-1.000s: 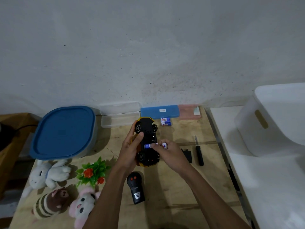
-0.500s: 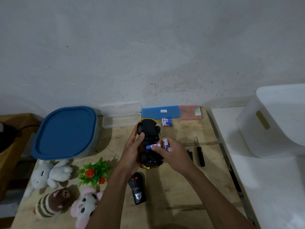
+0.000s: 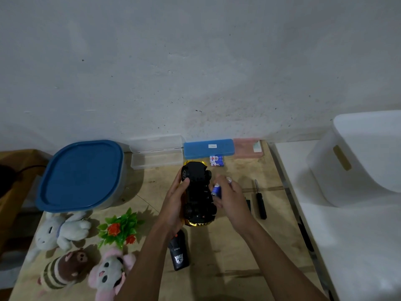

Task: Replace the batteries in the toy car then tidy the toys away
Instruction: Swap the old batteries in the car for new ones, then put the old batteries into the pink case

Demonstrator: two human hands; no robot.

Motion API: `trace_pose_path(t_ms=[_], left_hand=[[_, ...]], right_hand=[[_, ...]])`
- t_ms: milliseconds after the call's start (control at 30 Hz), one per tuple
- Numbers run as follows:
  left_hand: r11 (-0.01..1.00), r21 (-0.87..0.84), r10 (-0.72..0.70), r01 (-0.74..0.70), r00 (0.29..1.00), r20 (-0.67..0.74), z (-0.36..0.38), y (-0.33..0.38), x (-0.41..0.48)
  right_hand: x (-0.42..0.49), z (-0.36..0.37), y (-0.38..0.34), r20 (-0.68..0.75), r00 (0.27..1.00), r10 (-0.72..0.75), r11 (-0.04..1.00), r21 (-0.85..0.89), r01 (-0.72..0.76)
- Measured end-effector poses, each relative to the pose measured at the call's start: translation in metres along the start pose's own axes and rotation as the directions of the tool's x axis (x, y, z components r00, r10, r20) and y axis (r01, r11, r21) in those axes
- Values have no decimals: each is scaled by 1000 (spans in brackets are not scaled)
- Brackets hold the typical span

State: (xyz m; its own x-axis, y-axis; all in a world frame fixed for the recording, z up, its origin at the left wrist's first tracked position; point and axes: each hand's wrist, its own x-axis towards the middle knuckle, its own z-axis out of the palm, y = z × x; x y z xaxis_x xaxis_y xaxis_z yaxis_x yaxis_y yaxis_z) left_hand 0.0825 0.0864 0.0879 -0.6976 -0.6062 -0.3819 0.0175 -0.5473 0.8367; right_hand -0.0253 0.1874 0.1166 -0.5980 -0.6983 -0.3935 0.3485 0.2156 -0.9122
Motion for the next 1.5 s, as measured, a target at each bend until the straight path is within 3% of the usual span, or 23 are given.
trace_pose_path(t_ms=[133,333,500,767,900,1033,1300,1400,1500], left_hand=[[999,11,-36,37,995,-98,3,-9,4],[989,107,-80,104,974,-213,6,-29,11],[976,169,-98,140,967,-236,7,-44,16],[949,277,-89,153,968,-233,10,-65,24],[933,324,-69,158,960,-270,13,-67,29],[922,358,-33,150,949,-314,16,-70,33],[916,373,2,151,926,-378,19,-67,34],[834,550,236,41,875,-423,21,-59,32],[672,727,504,-144,808,-306,39,-37,38]], right_hand=[[3,-21,2,24,988,150,966,212,-151],[3,-44,21,77,942,325,803,504,-318],[4,-51,36,117,914,388,735,560,-383],[5,-62,42,146,891,429,729,526,-438],[6,-66,36,119,888,444,813,362,-455],[11,-69,31,-13,901,434,885,191,-424],[39,-93,8,-181,947,265,934,-195,-299],[61,-112,-7,-170,972,159,914,-346,-210],[95,-135,-18,-171,985,-12,835,-543,-84]])
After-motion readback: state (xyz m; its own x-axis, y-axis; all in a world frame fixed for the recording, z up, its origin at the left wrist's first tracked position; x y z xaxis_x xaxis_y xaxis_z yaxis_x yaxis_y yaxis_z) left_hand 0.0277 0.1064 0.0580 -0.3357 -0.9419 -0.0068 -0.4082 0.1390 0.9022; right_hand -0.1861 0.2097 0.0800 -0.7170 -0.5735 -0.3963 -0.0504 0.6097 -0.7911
